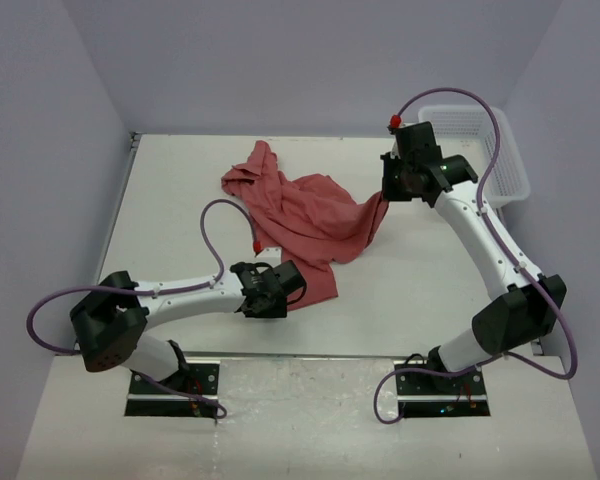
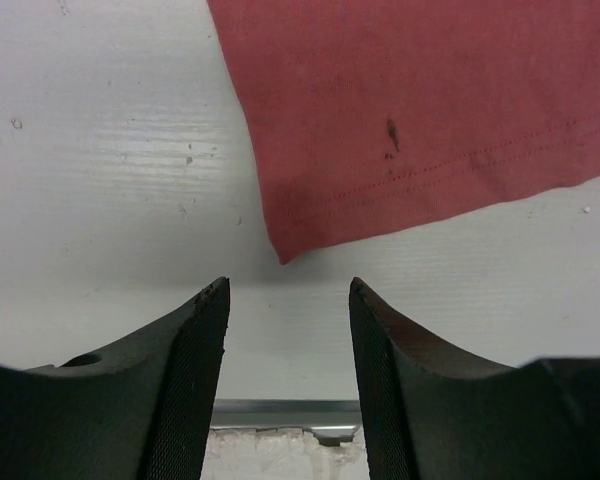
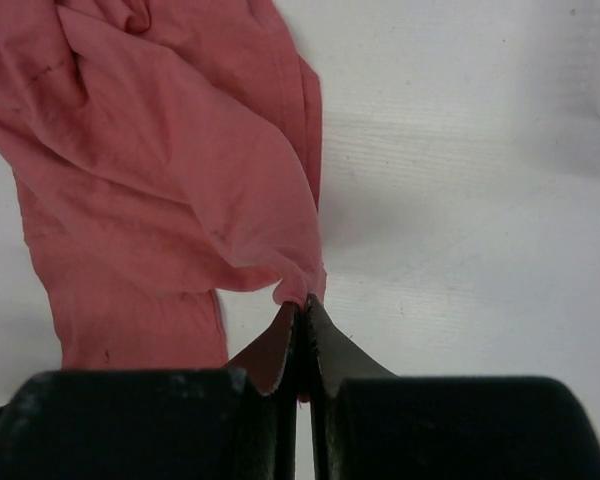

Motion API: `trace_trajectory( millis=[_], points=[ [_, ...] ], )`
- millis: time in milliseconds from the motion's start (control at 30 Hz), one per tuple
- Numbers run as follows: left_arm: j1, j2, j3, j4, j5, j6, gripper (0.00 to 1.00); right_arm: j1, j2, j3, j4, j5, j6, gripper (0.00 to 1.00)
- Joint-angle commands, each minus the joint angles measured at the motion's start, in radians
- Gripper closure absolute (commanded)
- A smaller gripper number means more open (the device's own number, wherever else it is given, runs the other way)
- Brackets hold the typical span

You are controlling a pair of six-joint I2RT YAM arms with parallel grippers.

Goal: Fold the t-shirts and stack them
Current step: Flatten out the tshirt

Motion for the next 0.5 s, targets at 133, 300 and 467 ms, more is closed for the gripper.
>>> trace_trajectory(
  millis=[133, 300, 467],
  points=[
    [0.026, 0.063, -0.029, 0.110, -0.011, -0.017, 0.48, -0.003, -0.063, -0.023, 0.045, -0.012, 0.003, 1.00],
    [0.080, 0.057, -0.056, 0.138, -0.008, 0.015, 0.50, -0.003, -0.063, -0.034, 0.049, -0.014, 0.002, 1.00],
    [0.112, 0.045, -0.091, 0.185, 0.027, 0.041, 0.53, -0.003, -0.060, -0.028, 0.052, -0.015, 0.000, 1.00]
  ],
)
